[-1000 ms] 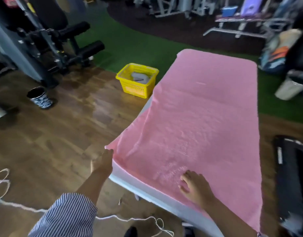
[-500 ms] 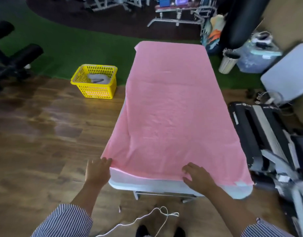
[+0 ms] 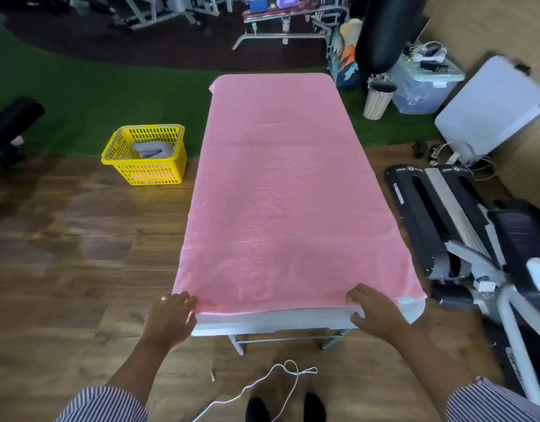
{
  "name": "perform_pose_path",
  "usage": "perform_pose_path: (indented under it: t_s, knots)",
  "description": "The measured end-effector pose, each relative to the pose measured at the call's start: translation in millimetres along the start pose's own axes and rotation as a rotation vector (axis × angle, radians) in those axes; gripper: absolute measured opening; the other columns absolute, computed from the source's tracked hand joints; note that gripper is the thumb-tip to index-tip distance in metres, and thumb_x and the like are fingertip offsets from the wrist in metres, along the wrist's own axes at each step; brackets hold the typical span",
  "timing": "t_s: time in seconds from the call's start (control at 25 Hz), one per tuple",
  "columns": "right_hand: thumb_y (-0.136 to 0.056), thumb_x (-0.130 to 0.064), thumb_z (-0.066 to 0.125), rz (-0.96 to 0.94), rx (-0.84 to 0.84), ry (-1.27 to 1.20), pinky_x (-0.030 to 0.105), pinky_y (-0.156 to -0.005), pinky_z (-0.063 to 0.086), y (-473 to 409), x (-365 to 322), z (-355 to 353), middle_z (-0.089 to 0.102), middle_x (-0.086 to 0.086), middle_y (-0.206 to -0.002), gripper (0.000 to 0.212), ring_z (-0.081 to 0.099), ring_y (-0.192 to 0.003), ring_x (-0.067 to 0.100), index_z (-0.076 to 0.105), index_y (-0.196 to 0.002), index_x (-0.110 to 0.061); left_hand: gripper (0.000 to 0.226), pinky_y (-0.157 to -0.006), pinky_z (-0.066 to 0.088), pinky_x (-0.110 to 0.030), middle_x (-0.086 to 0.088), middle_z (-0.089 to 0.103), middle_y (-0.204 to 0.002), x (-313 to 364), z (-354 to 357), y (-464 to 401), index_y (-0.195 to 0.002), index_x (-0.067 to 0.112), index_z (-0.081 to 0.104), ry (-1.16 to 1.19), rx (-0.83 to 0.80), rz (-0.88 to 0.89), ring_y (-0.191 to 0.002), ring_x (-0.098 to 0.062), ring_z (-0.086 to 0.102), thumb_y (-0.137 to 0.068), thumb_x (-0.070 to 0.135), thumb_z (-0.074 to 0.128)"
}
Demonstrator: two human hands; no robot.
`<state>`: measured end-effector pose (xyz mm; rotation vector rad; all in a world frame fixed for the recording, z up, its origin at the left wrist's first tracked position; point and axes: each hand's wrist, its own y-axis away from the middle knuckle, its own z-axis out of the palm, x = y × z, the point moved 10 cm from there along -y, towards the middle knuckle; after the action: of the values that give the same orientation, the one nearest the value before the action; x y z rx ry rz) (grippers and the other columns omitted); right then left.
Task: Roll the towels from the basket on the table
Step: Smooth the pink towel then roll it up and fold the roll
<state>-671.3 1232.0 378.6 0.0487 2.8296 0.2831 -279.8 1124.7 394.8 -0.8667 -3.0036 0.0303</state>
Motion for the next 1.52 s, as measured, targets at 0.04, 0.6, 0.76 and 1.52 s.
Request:
perform_pose_path:
  t_s: [0.04,0.6,0.76,1.52]
  knots:
    - [-0.066,-0.022,0.060,0.026,0.010,0.005,0.032,-0.068,0.048,8,14,-2,0.057,0.001,-0.098,0.034,0.057,-0.085,0.020,0.063,-0.099,-0.014,0.021,-0.054,0.046,-0.035,0.003,0.059,-0.071,6,1,1,-0.079,0.020,0.060,0.021,0.025,0.036,-0.057,-0.023,0.061,-0.071,0.028,0.042]
    - [-0.024,0.027,0.067,0.245,0.139,0.050,0.030,-0.031,0.037,38,116,-8,0.055,0.012,-0.063,0.053,0.053,-0.042,0.030,0.060,-0.069,0.000,0.025,-0.050,0.047,-0.030,0.004,0.061,-0.086,10,-5,19,-0.089,0.022,0.061,0.189,0.205,-0.074,-0.068,-0.023,0.059,-0.072,0.006,0.053]
    - [-0.050,0.023,0.067,0.254,0.112,-0.020,0.033,-0.043,0.036,43,132,-2,0.048,0.008,-0.062,0.031,0.053,-0.049,0.032,0.056,-0.067,0.000,0.029,-0.054,0.049,-0.036,0.002,0.067,-0.079,13,-6,21,-0.087,0.022,0.060,0.071,0.176,-0.120,-0.059,-0.025,0.066,-0.064,0.005,0.055]
    - [-0.065,0.007,0.072,0.191,0.162,0.127,0.026,-0.050,0.042,26,108,-30,0.048,0.010,-0.080,0.022,0.037,-0.064,0.016,0.059,-0.077,-0.006,0.050,-0.059,0.034,-0.037,0.000,0.067,-0.077,-17,-6,15,-0.092,0.019,0.061,-0.029,0.193,-0.243,-0.062,-0.025,0.066,-0.058,-0.002,0.031]
